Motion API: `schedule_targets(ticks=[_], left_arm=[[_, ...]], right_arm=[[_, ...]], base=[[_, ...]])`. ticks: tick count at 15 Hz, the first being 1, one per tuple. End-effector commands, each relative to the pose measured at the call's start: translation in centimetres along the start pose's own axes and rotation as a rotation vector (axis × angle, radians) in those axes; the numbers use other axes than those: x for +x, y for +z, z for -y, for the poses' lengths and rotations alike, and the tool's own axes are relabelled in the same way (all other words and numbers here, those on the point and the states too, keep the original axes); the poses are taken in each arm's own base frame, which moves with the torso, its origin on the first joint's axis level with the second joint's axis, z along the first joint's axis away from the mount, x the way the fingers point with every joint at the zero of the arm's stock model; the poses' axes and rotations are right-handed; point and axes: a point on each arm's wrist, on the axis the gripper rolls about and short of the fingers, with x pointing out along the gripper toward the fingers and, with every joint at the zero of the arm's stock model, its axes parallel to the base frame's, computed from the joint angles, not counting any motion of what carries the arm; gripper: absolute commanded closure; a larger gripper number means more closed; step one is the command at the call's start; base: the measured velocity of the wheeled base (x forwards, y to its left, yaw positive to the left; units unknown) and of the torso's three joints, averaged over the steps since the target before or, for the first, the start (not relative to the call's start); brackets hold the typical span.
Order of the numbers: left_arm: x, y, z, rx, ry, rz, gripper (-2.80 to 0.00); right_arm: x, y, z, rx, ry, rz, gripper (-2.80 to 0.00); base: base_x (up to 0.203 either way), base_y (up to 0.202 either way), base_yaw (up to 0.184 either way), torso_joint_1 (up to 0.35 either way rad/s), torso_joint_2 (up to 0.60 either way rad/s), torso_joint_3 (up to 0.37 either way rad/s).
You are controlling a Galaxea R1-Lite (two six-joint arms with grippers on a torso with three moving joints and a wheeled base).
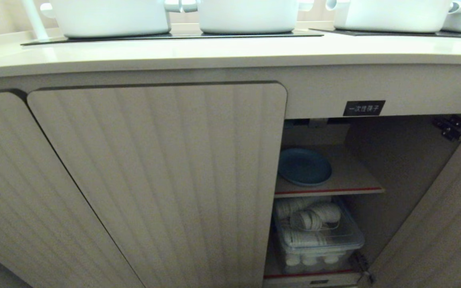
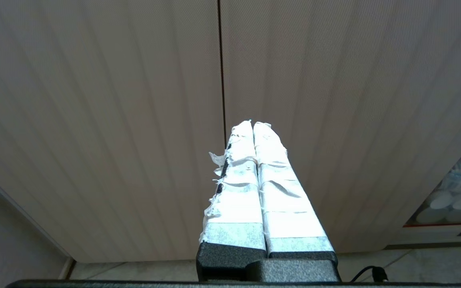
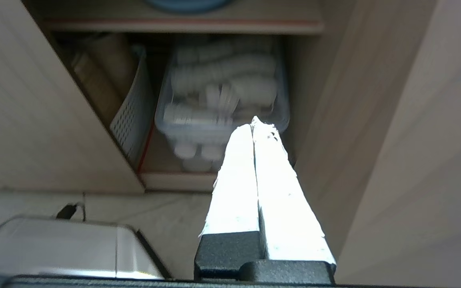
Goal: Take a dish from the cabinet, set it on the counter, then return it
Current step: Close the cabinet door
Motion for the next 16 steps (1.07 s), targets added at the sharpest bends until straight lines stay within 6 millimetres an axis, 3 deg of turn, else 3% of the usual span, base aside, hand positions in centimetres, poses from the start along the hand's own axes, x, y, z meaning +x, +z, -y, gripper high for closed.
schedule_targets(ticks=[1,9,16], left_arm=[[0.0,0.0,0.0,0.000,0.000,0.000,0.00],[0.0,0.0,0.0,0.000,0.000,0.000,0.00],[0.0,0.0,0.0,0.000,0.000,0.000,0.00]], right_arm=[[-0.3,-0.2,0.0,-0.011,-0.014,0.024,0.00],[-1.8,-1.3,-0.1,-0.040,-0.049,0.173,0.00],[-1.8,-1.3,-0.1,-0.049,-0.051,0.172,0.00]], base=[[0.000,0.000,0.000,0.000,0.00,0.000],[0.000,0.000,0.000,0.000,0.00,0.000],[0.000,0.000,0.000,0.000,0.00,0.000]])
